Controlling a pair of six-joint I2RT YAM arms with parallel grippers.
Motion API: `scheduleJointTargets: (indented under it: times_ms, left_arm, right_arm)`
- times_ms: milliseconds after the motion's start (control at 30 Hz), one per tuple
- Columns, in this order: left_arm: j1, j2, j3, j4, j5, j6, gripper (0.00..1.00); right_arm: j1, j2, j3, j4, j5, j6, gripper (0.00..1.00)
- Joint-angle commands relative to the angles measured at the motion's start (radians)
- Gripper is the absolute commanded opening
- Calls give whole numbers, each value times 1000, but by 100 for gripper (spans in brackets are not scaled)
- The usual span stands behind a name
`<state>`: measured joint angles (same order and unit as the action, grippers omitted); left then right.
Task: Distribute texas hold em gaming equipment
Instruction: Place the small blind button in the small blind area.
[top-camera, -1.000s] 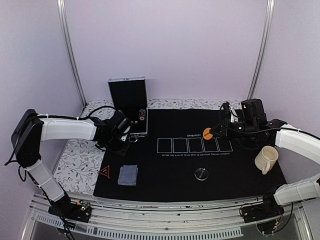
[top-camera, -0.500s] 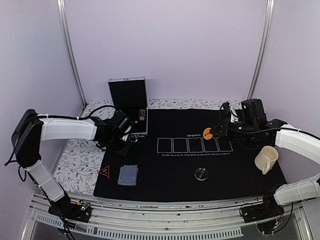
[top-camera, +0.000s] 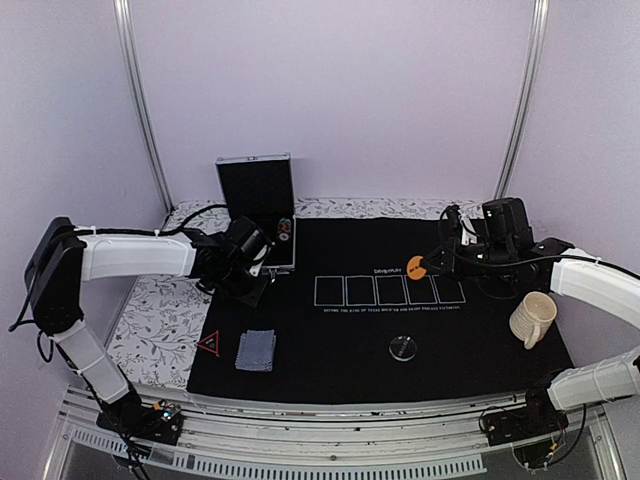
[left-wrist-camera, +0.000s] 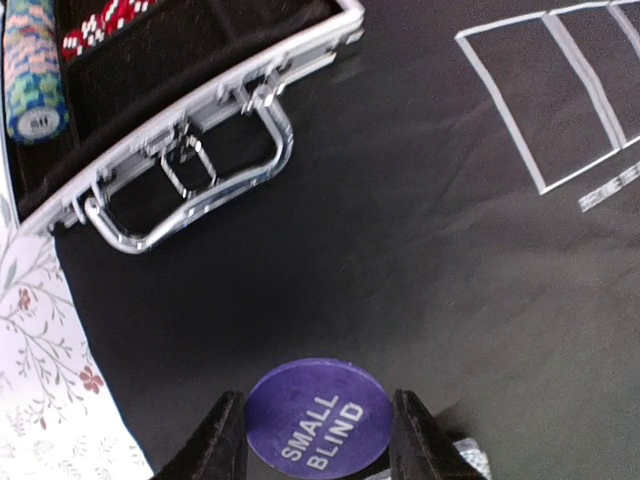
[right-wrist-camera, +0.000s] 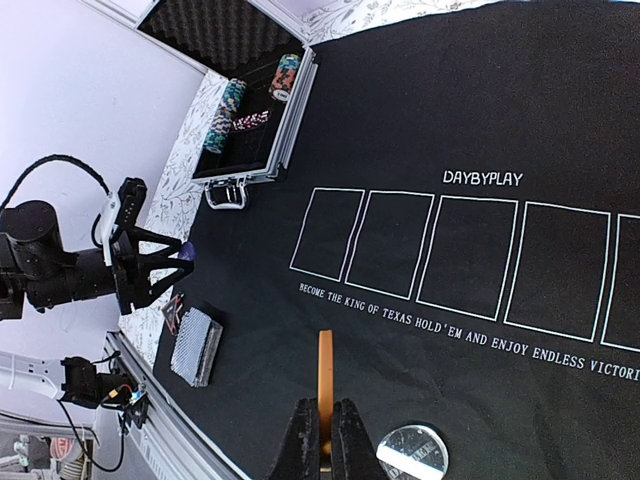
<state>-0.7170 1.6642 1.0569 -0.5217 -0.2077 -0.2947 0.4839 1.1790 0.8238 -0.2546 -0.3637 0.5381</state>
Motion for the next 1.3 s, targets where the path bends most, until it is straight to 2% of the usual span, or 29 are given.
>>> scheduleJointTargets:
  times_ms: [0,467,1067,1267]
  left_arm:
    - [-36,27,81,0,4,28,33]
    - [-108,209,300,0,15,92,33]
    - [-115,469,459,-29,-44,137,33]
    - [-114,488,468,-31,-31,134,35]
  right_arm:
    - [-4,-12,33,-9,22,-5,2]
    - [-4,-25,29,-24,51,-13,2]
    - [-4,-22,23,-31,58,-18,2]
    - [-4,-22,25,-33,60,-20,2]
